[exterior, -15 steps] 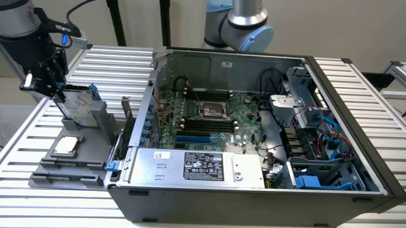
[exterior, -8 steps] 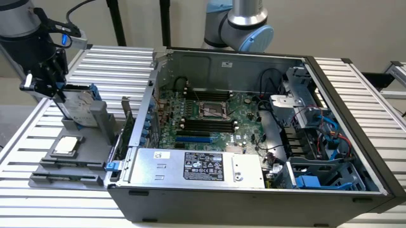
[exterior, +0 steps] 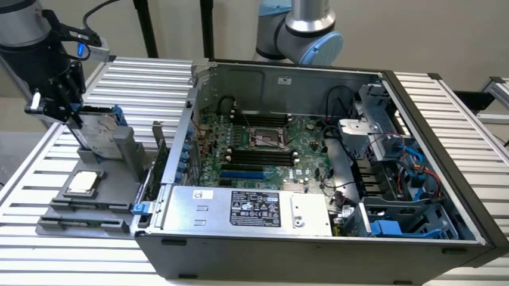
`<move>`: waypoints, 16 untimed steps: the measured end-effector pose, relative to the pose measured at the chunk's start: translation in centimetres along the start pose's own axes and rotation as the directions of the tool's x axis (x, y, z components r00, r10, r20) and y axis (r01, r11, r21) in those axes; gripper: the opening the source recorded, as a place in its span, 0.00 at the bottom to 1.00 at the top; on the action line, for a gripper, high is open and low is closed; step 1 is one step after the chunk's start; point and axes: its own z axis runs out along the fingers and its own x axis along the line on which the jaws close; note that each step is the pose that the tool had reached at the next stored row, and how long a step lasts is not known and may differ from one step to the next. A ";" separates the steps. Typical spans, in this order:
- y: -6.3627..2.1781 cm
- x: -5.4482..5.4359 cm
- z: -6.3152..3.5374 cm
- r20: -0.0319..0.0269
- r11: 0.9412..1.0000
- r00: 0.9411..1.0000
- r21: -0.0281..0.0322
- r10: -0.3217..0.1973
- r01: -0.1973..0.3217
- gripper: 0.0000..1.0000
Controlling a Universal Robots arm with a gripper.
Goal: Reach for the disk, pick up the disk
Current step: 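Pick up the disk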
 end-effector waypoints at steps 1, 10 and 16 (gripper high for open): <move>0.00 0.0 -0.01 0.000 1.000 1.000 0.001 0.000 0.000 0.33; 0.02 -0.1 -1.01 0.001 1.000 1.000 0.018 -0.001 0.001 0.33; 0.07 -0.3 -2.94 0.002 1.000 1.000 0.020 -0.001 0.001 0.33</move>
